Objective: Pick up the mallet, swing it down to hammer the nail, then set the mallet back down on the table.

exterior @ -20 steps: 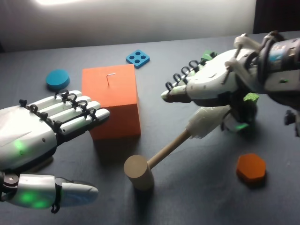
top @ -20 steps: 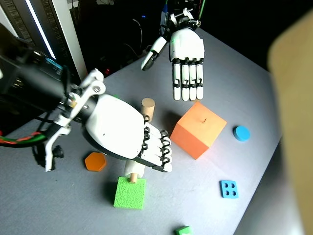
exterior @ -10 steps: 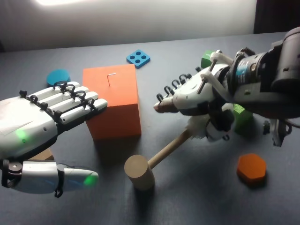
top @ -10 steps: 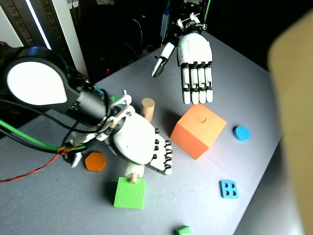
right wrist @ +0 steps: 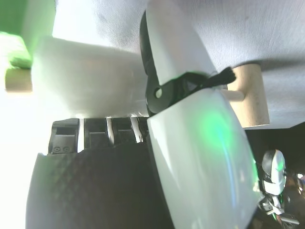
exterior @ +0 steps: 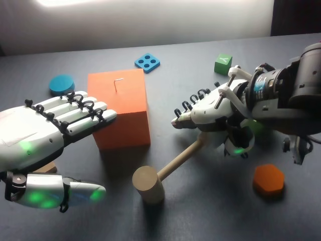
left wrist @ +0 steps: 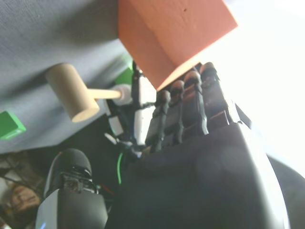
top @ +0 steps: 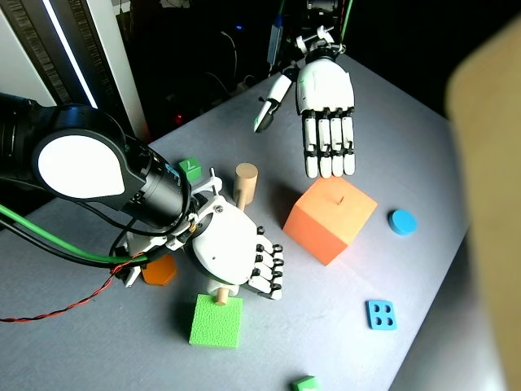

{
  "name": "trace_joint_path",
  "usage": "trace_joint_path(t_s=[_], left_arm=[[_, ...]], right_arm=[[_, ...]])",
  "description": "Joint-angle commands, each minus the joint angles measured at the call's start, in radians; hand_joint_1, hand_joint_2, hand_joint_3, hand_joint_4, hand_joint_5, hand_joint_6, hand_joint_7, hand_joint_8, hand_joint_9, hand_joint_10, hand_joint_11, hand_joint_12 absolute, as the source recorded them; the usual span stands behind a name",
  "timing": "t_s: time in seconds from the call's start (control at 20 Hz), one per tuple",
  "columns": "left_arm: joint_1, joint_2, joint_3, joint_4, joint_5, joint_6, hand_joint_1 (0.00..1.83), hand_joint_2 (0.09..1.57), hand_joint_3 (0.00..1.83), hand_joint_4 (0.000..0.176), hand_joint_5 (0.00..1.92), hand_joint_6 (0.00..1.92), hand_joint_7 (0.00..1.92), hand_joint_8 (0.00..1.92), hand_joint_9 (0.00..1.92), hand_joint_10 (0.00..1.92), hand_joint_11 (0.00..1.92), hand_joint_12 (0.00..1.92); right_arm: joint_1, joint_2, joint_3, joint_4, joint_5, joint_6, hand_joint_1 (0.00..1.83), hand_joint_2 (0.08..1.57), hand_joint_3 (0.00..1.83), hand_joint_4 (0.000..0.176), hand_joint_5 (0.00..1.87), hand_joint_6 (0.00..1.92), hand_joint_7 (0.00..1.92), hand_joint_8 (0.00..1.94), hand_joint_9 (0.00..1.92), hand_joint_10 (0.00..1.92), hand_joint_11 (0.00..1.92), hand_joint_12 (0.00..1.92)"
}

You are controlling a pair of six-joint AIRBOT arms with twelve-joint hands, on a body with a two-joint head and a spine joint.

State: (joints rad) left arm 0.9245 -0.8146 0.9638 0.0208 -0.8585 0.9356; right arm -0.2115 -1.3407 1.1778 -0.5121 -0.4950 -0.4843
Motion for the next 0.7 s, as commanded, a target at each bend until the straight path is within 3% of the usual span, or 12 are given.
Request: trace_joint_path(t_s=[0.0, 0.4, 0.45, 0.6, 0.65], left_arm=[[-0.009, 0.0, 0.004, -0.019, -0.113, 0.004, 0.0, 1.08, 0.02, 0.0, 0.01, 0.0, 0.0, 0.0, 0.0, 0.0, 0.01, 0.0], [-0.006, -0.019, 0.016, -0.047, -0.118, 0.019, 0.0, 1.07, 0.01, 0.0, 0.0, 0.0, 0.0, 0.0, 0.0, 0.0, 0.0, 0.0], [-0.006, -0.023, 0.018, -0.048, -0.118, 0.02, 0.0, 1.07, 0.01, 0.0, 0.0, 0.0, 0.0, 0.0, 0.0, 0.0, 0.0, 0.0], [-0.008, -0.032, 0.022, -0.058, -0.123, 0.027, 0.0, 1.07, 0.01, 0.0, 0.01, 0.0, 0.0, 0.0, 0.0, 0.0, 0.0, 0.0], [-0.01, -0.034, 0.024, -0.06, -0.123, 0.027, 0.0, 1.08, 0.01, 0.0, 0.01, 0.01, 0.0, 0.0, 0.0, 0.0, 0.0, 0.0]], right_arm=[[0.004, 0.004, 0.005, -0.024, 0.057, 0.005, 1.38, 1.04, 0.01, 0.0, 0.0, 0.0, 0.0, 0.0, 0.0, 0.0, 0.0, 0.0], [0.0, 0.005, 0.008, -0.024, 0.069, 0.008, 1.39, 1.03, 0.0, 0.0, 0.03, 0.01, 0.01, 0.0, 0.0, 0.0, 0.06, 0.03], [-0.001, 0.005, 0.008, -0.024, 0.07, 0.008, 1.4, 1.03, 0.0, 0.0, 0.1, 0.0, 0.07, 0.0, 0.05, 0.01, 0.01, 0.34], [0.0, 0.005, 0.008, -0.024, 0.071, 0.008, 1.37, 1.03, 0.0, 0.0, 0.27, 0.04, 0.32, 0.05, 0.28, 0.08, 0.0, 0.95], [0.0, 0.005, 0.008, -0.024, 0.071, 0.008, 1.36, 1.02, 0.0, 0.0, 0.34, 0.07, 0.41, 0.09, 0.38, 0.14, 0.0, 1.27]])
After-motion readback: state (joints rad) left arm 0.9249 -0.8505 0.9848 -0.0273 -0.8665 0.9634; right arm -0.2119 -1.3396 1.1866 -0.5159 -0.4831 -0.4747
